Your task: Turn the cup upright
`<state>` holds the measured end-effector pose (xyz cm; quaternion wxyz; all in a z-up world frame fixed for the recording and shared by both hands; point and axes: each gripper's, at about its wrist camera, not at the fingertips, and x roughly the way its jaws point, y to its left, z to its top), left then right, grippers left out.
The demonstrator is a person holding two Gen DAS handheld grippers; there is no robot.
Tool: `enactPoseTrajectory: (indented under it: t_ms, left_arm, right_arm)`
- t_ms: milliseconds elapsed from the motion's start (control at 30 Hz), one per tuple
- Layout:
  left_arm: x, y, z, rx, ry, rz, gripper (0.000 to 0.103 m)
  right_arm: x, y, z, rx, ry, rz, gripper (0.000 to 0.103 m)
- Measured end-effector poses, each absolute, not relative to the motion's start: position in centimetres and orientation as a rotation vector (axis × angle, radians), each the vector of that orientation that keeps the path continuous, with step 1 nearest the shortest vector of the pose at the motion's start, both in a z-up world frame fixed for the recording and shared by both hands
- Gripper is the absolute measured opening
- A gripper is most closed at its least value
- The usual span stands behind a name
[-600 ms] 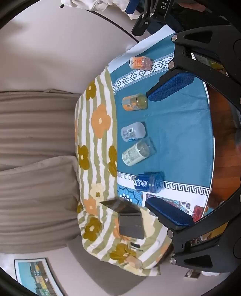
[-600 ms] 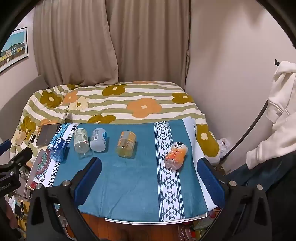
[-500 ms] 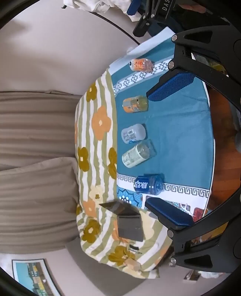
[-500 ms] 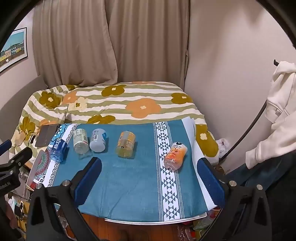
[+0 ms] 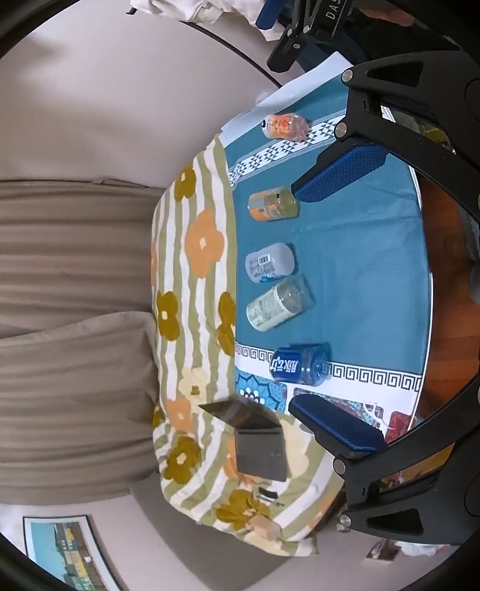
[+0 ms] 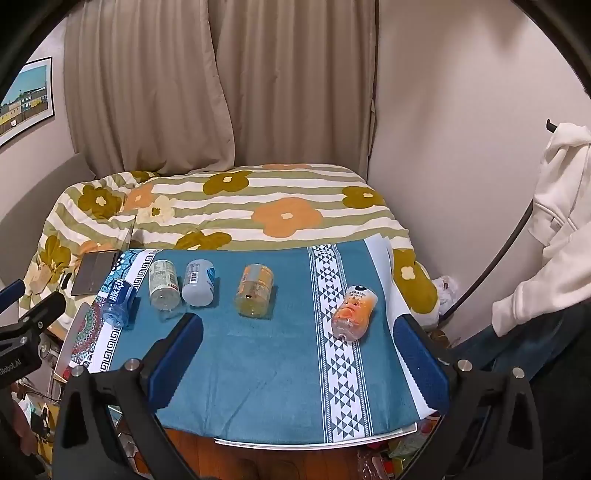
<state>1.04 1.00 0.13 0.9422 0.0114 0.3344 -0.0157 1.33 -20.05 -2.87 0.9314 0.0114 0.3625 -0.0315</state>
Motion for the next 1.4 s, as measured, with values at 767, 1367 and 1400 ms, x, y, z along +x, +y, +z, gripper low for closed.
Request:
enactPoseTrajectory:
  t_ms: [767, 1367, 1400]
  left_arm:
    - [1.7, 1.1, 0.3, 0.022, 0.674, -0.031, 0.103]
    - [2.0, 1.1, 0.4, 0.021, 0.674, -0.030, 0.103]
    - [2.1, 1.1, 0.4, 0.021, 0.674, -0.030, 0.103]
  right_arm:
    - [1.8, -20.2, -2.8, 0.030, 0.735, -0.061, 0.103]
    - [1.9, -20.2, -2.9, 0.032, 0.737, -0.063, 0.103]
    - [1.9, -20.3, -3.0, 0.032, 0.737, -0.063, 0.103]
